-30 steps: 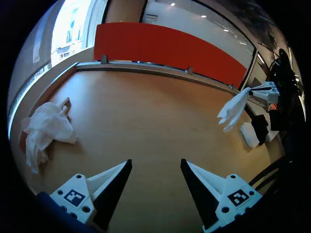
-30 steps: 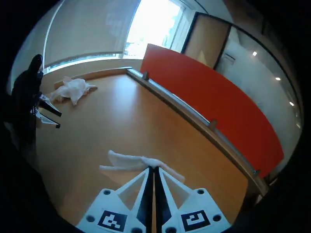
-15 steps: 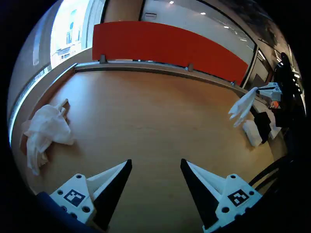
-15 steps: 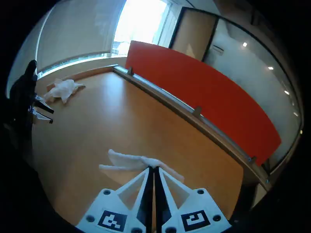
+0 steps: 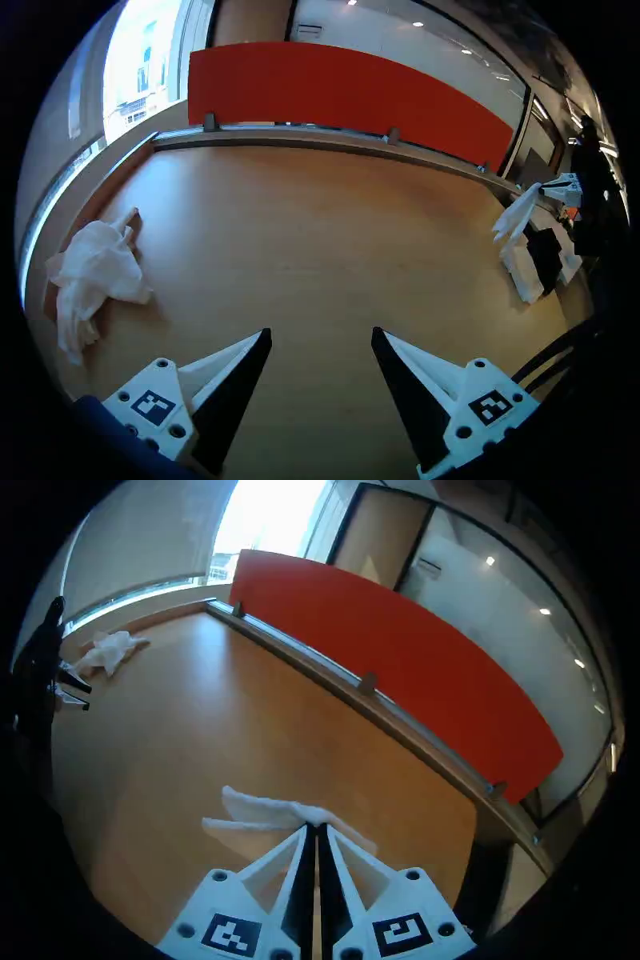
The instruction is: Fold towel
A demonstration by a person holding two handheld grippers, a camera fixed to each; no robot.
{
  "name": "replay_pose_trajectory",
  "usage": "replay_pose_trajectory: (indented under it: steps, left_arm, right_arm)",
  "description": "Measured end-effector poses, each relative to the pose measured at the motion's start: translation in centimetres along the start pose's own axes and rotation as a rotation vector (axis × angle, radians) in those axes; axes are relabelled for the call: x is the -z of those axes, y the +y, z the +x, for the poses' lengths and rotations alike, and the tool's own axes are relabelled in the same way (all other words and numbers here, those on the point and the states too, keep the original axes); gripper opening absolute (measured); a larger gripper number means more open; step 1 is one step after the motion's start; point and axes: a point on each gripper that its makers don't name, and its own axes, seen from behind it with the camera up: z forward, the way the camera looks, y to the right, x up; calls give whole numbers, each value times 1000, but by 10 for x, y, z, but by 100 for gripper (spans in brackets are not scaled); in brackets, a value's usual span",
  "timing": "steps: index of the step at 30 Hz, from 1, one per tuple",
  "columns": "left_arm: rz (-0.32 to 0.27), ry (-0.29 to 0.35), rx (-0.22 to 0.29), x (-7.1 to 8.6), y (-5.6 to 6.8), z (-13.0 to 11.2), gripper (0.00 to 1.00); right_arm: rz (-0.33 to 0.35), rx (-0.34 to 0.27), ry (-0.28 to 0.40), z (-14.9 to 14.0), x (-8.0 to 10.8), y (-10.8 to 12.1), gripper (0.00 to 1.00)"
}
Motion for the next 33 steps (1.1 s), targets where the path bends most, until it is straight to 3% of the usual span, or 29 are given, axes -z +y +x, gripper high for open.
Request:
replay_pose_trajectory:
  steps: [15,26,33]
  left_arm:
    - [6,-4,-9,-1,3,5,93]
    - [4,-2,-15,0,6,7,93]
    - [3,-3,-22,1,7,7,93]
  right_arm:
    - [-49,-14,-91,-54,12,57,2]
    - [-56,-26,-129,-79,21,60,2]
    - [-71,-39,-184,-116,37,62,2]
